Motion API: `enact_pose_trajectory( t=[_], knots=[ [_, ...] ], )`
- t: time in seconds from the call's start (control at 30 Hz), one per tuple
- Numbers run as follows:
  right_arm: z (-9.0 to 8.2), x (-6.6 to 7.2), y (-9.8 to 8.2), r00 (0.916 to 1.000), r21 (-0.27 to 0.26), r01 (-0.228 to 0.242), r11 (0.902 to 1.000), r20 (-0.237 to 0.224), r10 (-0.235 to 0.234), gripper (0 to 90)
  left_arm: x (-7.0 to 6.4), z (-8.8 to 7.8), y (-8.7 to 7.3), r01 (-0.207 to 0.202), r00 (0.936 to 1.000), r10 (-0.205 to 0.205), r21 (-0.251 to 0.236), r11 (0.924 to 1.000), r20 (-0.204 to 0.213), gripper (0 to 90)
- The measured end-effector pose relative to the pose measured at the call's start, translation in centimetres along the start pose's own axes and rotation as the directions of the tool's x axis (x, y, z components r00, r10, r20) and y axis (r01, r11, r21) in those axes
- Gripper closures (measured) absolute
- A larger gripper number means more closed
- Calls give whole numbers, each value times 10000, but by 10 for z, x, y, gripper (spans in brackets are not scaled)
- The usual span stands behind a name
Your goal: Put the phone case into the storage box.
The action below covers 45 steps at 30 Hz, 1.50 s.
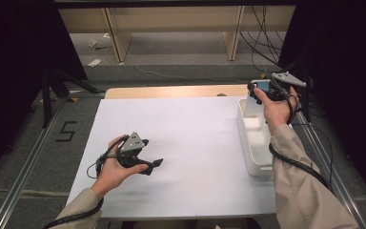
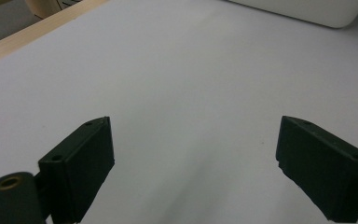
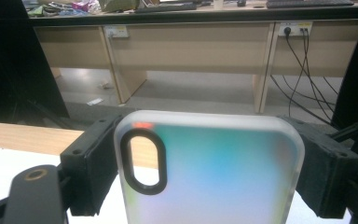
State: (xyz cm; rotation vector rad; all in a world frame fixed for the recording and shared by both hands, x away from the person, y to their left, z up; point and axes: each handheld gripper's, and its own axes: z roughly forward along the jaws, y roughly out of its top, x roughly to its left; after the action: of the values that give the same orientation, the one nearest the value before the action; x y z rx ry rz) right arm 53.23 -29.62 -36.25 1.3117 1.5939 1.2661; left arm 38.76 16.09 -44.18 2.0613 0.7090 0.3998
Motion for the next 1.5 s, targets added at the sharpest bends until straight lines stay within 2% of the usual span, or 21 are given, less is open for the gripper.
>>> enact_pose_trajectory(
  t=[1.5],
  knots=[
    [18,-5,-5,9998,325,-32,9995,194,26,187,0,1,0,6,10000,-6,11,10000,37,107]
  ],
)
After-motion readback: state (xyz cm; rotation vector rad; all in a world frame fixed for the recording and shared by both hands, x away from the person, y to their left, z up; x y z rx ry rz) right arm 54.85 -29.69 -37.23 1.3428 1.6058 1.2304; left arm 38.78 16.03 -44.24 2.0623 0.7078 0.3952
